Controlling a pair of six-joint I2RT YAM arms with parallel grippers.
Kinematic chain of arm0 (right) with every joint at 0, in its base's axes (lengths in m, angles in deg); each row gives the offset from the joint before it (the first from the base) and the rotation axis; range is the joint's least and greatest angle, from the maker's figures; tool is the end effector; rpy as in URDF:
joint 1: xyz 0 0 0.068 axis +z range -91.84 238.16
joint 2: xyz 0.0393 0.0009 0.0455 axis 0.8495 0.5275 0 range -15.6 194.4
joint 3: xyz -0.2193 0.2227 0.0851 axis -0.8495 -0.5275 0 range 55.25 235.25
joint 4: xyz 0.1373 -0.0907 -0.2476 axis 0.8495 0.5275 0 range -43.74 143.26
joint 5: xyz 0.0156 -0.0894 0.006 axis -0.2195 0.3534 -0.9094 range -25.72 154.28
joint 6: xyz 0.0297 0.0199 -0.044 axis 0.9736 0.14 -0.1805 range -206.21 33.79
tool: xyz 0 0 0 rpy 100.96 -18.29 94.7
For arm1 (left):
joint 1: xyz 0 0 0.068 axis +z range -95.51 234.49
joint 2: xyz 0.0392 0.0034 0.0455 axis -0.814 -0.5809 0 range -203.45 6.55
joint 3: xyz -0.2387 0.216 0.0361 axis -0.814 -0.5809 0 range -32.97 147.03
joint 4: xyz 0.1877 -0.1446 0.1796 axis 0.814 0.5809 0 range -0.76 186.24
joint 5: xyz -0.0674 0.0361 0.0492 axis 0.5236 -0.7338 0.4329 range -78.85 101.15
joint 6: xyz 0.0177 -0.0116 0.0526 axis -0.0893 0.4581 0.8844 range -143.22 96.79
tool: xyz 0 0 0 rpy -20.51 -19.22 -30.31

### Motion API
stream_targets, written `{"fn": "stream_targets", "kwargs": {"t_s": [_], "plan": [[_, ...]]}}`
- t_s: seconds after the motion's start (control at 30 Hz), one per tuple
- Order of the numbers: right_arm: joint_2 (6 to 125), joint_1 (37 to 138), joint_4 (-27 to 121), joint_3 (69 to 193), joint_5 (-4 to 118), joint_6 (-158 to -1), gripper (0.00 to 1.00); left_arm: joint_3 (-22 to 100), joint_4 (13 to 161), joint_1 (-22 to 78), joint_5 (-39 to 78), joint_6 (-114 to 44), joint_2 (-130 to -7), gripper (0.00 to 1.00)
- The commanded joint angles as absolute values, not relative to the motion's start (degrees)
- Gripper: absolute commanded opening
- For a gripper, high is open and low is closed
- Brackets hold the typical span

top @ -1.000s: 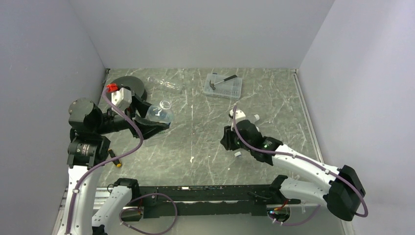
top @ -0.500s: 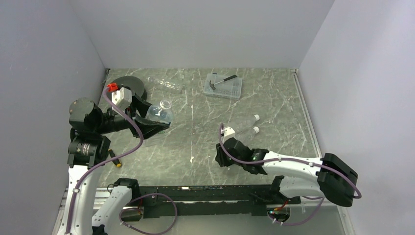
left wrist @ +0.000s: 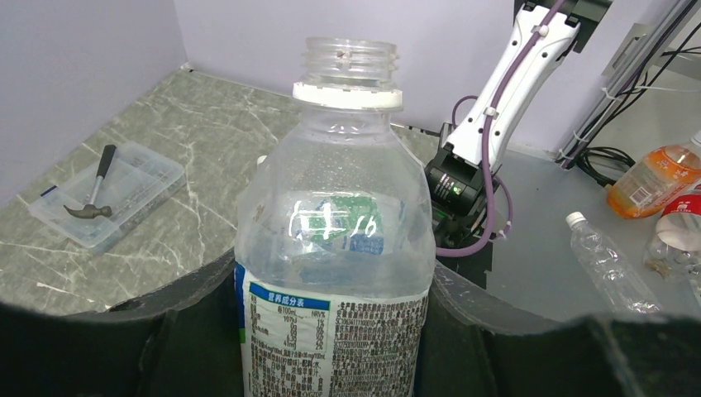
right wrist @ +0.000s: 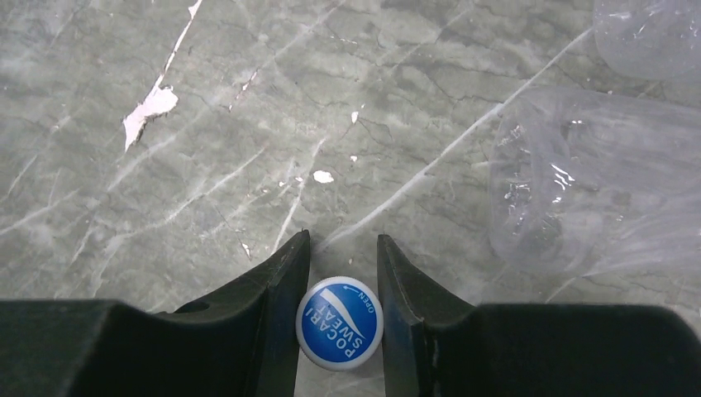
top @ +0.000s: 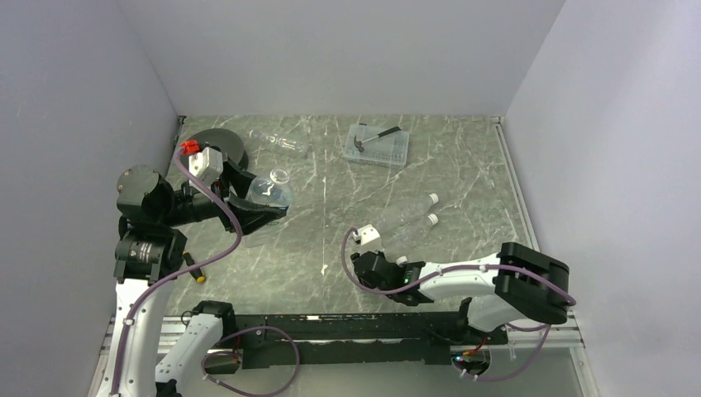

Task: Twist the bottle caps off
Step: Place the bottle cap at the center of the board, then place the plastic bottle at the center of the board.

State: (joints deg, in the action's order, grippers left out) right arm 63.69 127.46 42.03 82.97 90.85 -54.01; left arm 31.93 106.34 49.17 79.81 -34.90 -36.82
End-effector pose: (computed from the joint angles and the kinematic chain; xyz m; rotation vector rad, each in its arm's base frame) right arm 0.1079 0.2352 0.1596 -0.5316 2.2520 0.3528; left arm 0.1154 -0.0479 0.4972 0.9071 1.3843 -1.1124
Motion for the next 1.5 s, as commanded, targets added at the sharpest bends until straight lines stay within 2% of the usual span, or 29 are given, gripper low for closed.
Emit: {"fn": "stream_targets", "kwargs": {"t_s": [0.0, 0.2, 0.37, 0.53, 0.83, 0.93, 1.13, 1.3, 1.47], "plan": [[65.5, 128.5, 37.5, 83.1, 93.7, -52.5, 0.16, 33.2, 105.7, 49.3, 79.5, -34.5, -37.1, 0.0], [64.1, 129.3, 37.7, 83.0, 93.7, -52.5, 0.25, 33.3, 105.2, 49.3, 79.5, -34.9, -36.9, 0.0], [62.7, 129.9, 38.3, 83.0, 93.5, -52.8, 0.41, 33.6, 104.7, 49.3, 79.3, -35.4, -37.1, 0.0], [63.6, 130.5, 39.0, 83.3, 94.2, -52.1, 0.51, 34.0, 104.9, 49.3, 79.4, -35.1, -37.1, 0.0], [62.5, 131.0, 41.6, 85.7, 95.6, -53.8, 0.58, 34.7, 105.7, 49.3, 79.1, -34.1, -37.3, 0.0], [58.0, 131.0, 45.4, 89.9, 96.3, -56.5, 0.63, 34.8, 105.8, 49.3, 78.7, -34.0, -37.3, 0.0], [43.3, 130.4, 51.4, 106.9, 88.7, -68.5, 0.99, 33.9, 105.5, 49.3, 78.9, -33.4, -36.8, 0.0], [42.9, 129.6, 55.2, 123.6, 75.3, -76.2, 1.0, 33.0, 105.5, 49.3, 80.8, -32.6, -36.6, 0.0], [44.2, 128.7, 52.5, 130.8, 65.0, -77.9, 1.0, 32.9, 105.3, 49.3, 82.7, -32.6, -36.2, 0.0]]}}
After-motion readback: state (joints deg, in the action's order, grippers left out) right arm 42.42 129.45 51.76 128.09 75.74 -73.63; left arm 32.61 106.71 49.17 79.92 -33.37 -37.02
